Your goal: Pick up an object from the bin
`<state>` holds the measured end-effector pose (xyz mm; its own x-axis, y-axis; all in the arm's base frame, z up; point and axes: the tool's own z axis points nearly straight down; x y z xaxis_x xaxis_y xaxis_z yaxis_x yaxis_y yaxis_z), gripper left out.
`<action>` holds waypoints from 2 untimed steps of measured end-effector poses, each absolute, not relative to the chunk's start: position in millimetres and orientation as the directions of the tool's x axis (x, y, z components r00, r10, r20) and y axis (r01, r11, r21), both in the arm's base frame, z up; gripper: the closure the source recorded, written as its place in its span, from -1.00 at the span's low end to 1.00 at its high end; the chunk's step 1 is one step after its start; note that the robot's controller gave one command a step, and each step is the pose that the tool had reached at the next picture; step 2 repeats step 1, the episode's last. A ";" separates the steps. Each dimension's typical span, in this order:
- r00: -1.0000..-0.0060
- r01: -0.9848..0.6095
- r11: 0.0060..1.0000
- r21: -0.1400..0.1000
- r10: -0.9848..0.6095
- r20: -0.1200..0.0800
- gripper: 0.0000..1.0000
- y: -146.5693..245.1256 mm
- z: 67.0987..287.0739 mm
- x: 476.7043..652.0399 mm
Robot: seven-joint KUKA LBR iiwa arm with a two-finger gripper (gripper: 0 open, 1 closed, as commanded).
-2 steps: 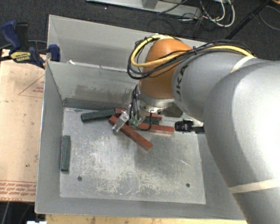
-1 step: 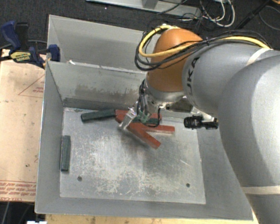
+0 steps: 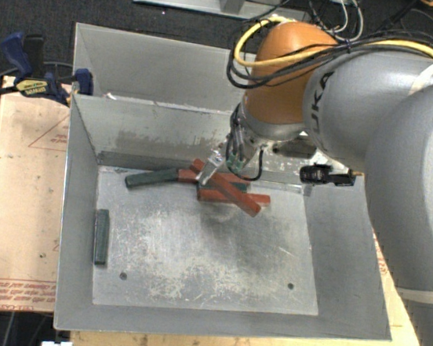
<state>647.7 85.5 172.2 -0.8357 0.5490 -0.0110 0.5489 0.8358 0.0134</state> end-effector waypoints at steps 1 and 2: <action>-0.806 0.591 0.806 0.004 0.591 -0.004 1.00 77.5 98.0 653.3; -0.806 0.591 0.806 0.004 0.591 -0.004 1.00 77.5 98.0 653.3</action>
Offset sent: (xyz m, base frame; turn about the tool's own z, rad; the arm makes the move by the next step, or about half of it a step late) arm 0.0090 0.0032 0.0756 -0.0329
